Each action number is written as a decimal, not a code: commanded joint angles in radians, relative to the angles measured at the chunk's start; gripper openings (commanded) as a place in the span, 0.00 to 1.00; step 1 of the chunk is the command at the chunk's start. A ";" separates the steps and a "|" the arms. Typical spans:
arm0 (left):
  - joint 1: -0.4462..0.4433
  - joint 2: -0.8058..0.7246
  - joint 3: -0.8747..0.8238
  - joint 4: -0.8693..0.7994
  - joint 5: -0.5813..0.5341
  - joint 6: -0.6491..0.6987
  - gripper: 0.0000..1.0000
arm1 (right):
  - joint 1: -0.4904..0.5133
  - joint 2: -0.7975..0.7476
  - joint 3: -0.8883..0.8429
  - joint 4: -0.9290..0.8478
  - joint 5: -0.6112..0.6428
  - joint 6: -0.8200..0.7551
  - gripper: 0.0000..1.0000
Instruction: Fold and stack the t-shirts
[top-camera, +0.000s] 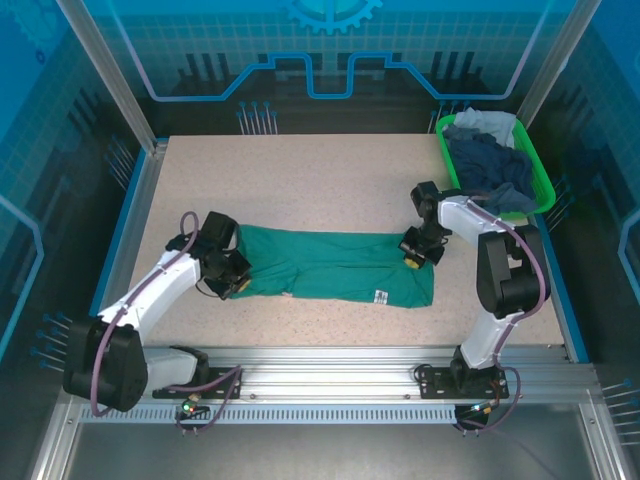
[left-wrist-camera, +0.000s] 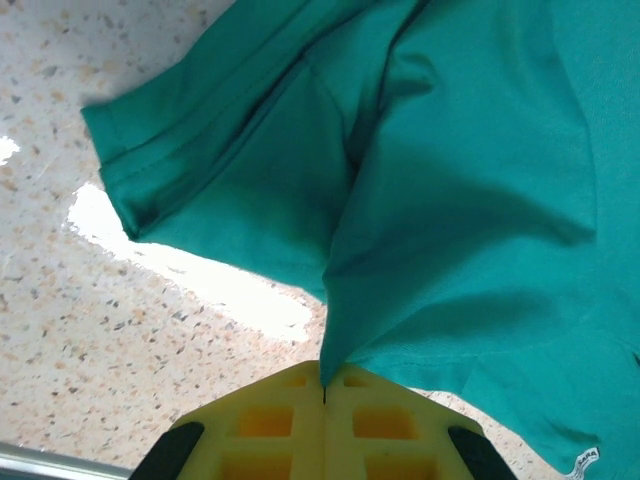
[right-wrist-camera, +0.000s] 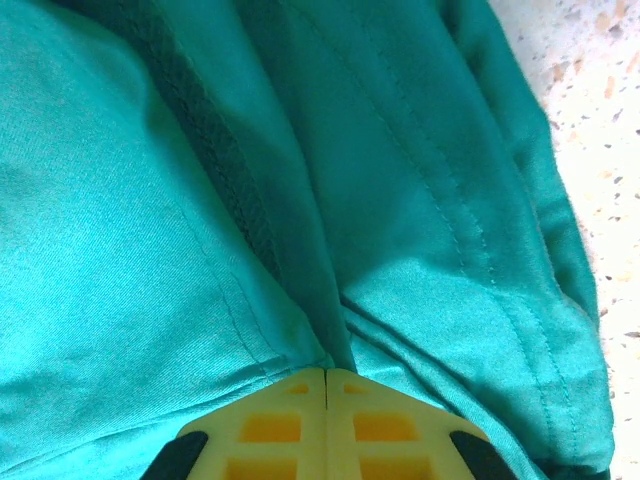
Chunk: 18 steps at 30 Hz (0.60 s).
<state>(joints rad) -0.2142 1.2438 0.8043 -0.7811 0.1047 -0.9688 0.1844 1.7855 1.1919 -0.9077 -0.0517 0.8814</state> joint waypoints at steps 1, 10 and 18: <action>-0.004 0.025 0.020 0.008 -0.044 0.024 0.00 | 0.014 0.011 0.009 -0.023 0.028 -0.012 0.00; -0.002 0.081 0.028 -0.034 -0.134 0.075 0.26 | 0.036 -0.045 0.034 -0.046 0.058 -0.034 0.22; 0.003 0.077 0.160 -0.084 -0.163 0.079 0.48 | 0.132 -0.166 0.022 -0.036 0.125 -0.065 0.24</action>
<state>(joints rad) -0.2138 1.3277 0.9070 -0.8280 -0.0410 -0.8917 0.2886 1.6619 1.1995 -0.9260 0.0315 0.8360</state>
